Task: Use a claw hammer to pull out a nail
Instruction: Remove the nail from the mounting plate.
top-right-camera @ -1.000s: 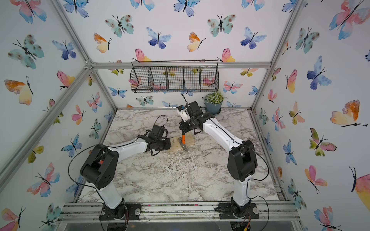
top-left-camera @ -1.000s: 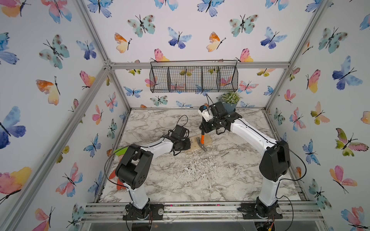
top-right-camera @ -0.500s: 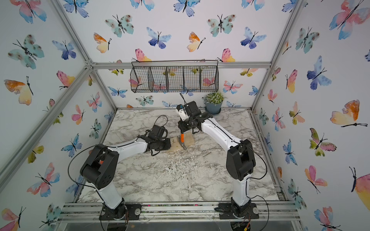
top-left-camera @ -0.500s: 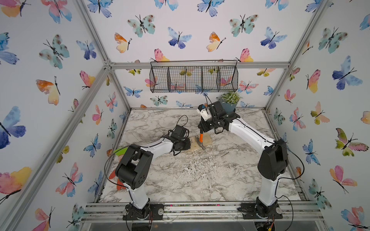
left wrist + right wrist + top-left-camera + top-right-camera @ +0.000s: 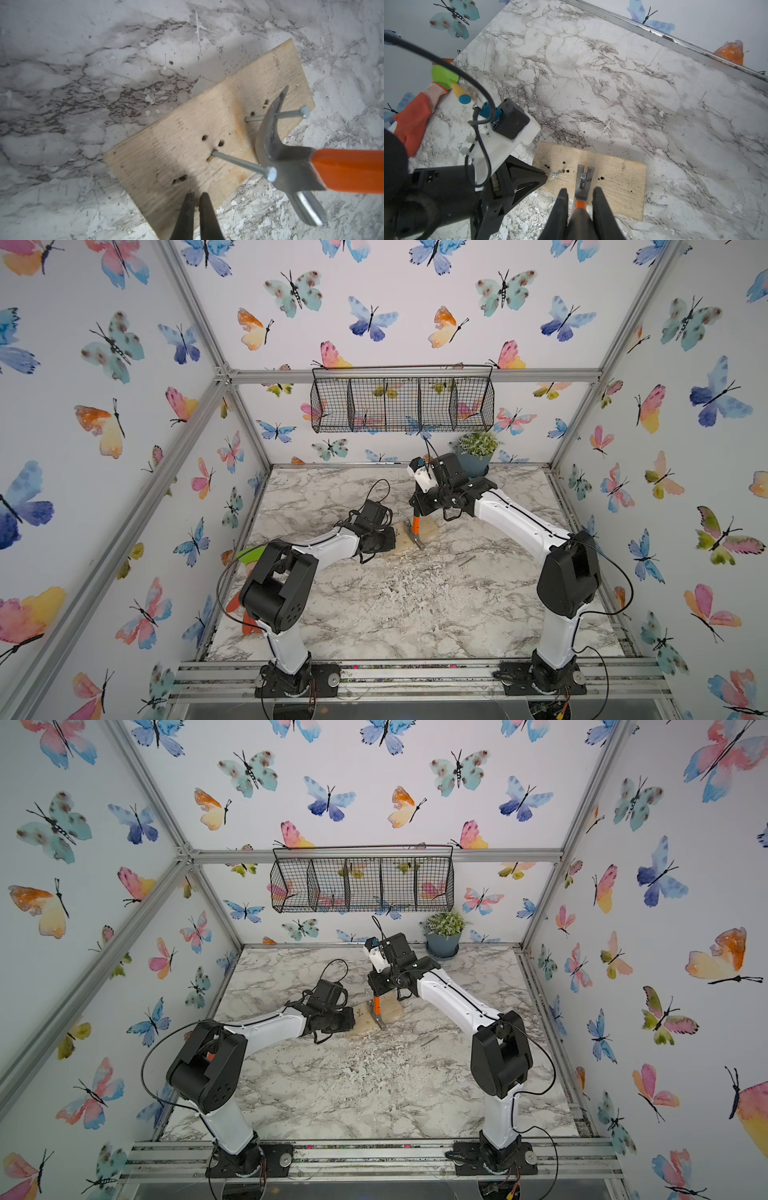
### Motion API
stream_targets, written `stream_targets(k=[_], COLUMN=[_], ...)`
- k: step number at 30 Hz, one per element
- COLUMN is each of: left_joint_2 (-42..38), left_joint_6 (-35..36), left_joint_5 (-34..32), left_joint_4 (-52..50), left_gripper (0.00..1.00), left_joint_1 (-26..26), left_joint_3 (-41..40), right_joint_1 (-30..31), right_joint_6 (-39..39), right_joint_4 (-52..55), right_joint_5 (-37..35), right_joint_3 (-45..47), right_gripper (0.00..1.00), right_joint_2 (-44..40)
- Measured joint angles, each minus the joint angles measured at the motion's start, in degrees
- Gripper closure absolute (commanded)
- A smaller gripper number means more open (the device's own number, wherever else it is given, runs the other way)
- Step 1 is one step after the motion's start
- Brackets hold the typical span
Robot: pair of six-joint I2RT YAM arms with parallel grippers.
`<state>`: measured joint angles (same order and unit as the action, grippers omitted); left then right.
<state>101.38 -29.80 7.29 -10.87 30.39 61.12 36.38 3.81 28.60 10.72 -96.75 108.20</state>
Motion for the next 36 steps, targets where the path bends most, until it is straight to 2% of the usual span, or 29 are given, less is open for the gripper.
stream_targets(k=[19,36], left_joint_2=[0.46,0.96], left_joint_6=[0.48,0.74], left_joint_5=[-0.98,-1.29], left_joint_4=[-0.26,-1.22], left_gripper=[0.92,0.95], left_joint_1=[0.09,0.11], left_joint_3=[0.37,1.29], right_joint_1=[0.11,0.09], right_joint_6=[-3.65,-3.21], right_joint_4=[-1.09,-29.92], right_joint_5=[-0.35,0.76], right_joint_3=[2.01,31.36], right_gripper=[0.97,0.97], right_joint_2=[-3.02,-16.57])
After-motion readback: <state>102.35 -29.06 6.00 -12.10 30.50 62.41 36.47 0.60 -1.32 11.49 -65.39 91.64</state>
